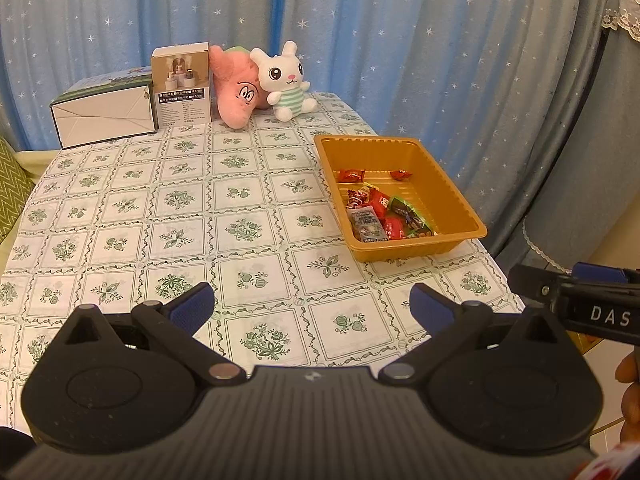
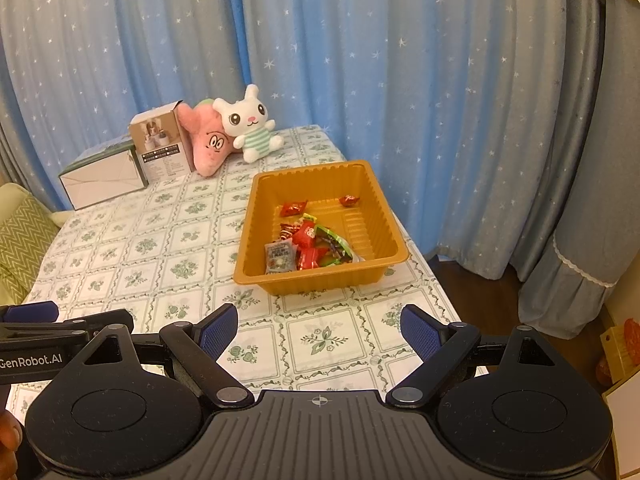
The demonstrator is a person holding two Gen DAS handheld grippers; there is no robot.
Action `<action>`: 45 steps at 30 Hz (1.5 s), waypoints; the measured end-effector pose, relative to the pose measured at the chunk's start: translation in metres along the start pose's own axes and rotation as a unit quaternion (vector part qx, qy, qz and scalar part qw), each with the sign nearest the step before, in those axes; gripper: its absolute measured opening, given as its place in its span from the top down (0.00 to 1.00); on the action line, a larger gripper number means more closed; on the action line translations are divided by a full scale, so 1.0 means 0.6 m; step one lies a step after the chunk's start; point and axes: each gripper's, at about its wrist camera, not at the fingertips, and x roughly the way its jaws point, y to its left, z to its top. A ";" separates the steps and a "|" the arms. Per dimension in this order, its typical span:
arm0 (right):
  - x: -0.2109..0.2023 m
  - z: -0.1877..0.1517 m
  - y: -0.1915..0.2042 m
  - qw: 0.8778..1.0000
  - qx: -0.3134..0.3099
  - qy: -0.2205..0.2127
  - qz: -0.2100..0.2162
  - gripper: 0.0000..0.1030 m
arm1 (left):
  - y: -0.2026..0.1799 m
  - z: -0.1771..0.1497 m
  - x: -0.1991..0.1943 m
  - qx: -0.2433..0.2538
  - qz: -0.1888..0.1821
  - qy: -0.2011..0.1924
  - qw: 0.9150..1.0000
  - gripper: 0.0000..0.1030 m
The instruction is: Organize snacks
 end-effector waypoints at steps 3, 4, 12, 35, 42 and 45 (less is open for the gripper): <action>0.000 0.000 0.000 1.000 0.001 0.000 0.001 0.15 | 0.000 0.000 0.000 0.000 0.000 0.000 1.000 0.00; 0.000 0.000 0.000 1.000 0.001 0.000 0.001 0.15 | 0.000 0.000 0.000 0.000 0.000 0.000 1.000 0.00; 0.001 -0.001 0.000 1.000 0.001 0.002 0.001 0.15 | 0.000 0.000 0.000 0.000 0.000 0.000 1.000 0.00; 0.001 -0.008 -0.003 1.000 0.004 0.003 0.000 0.15 | 0.000 -0.003 -0.003 0.000 -0.001 0.001 1.000 0.00; 0.001 -0.008 -0.004 1.000 0.003 0.003 0.000 0.15 | 0.000 -0.003 -0.003 0.000 -0.002 0.001 1.000 0.00; 0.001 -0.008 -0.003 1.000 0.004 0.003 0.000 0.15 | 0.000 -0.003 -0.003 0.000 -0.002 0.001 1.000 0.00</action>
